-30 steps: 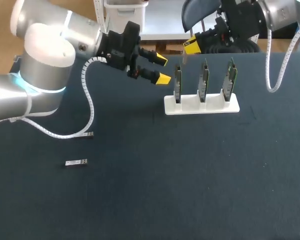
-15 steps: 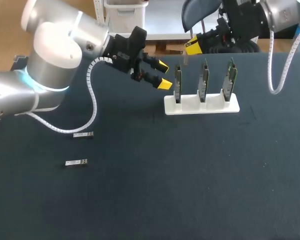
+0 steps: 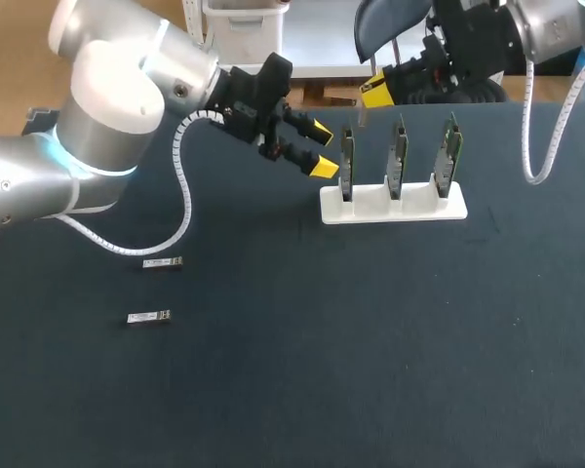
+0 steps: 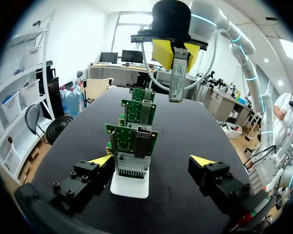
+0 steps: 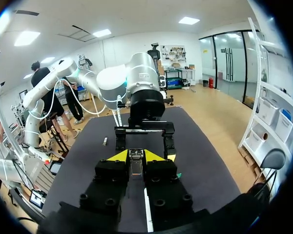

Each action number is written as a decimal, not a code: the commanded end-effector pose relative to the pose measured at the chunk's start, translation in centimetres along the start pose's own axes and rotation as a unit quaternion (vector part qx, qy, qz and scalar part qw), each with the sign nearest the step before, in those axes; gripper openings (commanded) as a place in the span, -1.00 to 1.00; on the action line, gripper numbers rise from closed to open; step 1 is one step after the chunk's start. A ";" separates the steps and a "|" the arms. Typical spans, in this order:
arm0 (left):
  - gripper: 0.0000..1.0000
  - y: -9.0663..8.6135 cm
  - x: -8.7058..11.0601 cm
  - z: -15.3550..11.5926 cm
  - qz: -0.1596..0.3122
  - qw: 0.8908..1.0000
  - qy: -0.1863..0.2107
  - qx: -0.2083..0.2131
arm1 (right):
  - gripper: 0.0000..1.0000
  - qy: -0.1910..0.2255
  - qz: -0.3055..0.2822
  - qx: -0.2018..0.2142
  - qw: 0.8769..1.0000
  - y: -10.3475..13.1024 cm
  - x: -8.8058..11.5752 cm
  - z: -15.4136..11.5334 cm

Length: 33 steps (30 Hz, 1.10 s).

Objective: Pick up the optical module with the left hand, and insert it into the network port with the right hand.

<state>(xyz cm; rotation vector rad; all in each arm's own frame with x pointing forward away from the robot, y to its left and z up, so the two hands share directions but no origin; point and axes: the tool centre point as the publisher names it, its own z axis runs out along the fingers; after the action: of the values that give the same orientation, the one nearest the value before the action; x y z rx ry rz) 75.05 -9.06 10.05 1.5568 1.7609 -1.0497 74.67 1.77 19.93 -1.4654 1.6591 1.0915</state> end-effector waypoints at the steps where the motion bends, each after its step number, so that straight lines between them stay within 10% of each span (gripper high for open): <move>1: 1.00 0.3 -0.3 0.1 -0.001 1.000 0.003 0.003 | -1.00 0.000 -0.005 -0.004 1.000 0.3 -0.1 0.0; 33: 1.00 0.3 -0.3 0.1 -0.001 1.000 0.003 0.003 | -1.00 0.078 -0.046 0.009 0.996 -2.1 0.9 2.5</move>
<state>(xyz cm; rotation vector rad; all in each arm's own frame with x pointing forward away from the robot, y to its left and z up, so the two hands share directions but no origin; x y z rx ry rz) 75.14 -9.20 10.19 1.5596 1.7626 -1.0504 76.27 3.32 17.96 -1.6347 1.6787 0.9339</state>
